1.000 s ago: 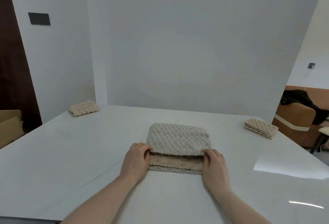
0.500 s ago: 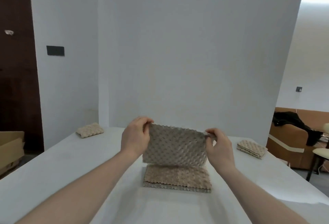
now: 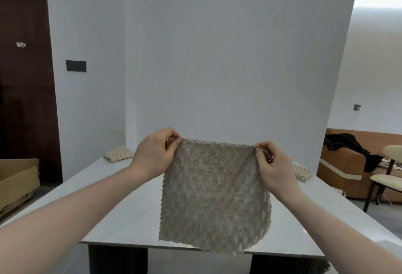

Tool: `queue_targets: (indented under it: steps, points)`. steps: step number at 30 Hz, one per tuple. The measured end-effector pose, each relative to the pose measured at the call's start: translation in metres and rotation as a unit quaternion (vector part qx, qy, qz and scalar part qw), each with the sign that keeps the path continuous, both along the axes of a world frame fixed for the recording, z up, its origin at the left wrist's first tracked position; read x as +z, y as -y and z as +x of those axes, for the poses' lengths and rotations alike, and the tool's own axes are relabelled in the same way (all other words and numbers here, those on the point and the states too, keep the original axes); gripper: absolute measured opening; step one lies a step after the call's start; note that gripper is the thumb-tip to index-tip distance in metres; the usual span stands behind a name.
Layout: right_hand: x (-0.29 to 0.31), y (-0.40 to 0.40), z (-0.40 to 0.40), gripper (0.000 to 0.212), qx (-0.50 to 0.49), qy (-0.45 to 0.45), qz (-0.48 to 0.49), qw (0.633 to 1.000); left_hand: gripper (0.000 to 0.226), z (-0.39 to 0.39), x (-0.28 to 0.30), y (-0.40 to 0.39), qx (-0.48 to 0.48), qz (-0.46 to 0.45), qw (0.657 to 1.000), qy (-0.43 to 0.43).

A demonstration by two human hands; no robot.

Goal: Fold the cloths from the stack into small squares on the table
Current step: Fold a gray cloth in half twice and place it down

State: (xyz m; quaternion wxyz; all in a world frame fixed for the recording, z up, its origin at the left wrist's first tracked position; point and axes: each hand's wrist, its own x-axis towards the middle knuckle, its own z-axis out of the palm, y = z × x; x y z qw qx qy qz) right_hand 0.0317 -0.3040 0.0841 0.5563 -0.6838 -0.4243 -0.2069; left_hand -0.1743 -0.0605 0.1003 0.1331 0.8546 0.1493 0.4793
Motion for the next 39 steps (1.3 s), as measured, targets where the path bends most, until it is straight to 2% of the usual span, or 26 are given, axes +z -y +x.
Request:
queue_targets:
  steps: [7,16,26,35,39]
  points:
    - [-0.03,0.001,0.034,0.011,-0.023,-0.02,-0.157,0.987,0.021,0.015,-0.031,-0.015,0.055,-0.024,0.989,-0.138]
    - [-0.072,-0.029,0.077,0.01,-0.041,-0.068,-0.291,0.954,0.032,0.065,-0.081,-0.041,0.107,-0.111,0.946,-0.285]
    - [-0.104,-0.071,0.113,0.011,-0.089,-0.101,-0.299,0.945,0.026,0.104,-0.108,-0.068,0.118,-0.207,0.935,-0.263]
    - [-0.103,-0.08,0.121,0.013,-0.119,-0.088,-0.266,0.953,0.011,0.112,-0.114,-0.076,0.057,-0.319,0.929,-0.177]
    - [-0.102,-0.073,0.116,0.014,-0.103,-0.075,-0.273,0.953,0.01,0.106,-0.114,-0.071,0.048,-0.33,0.926,-0.175]
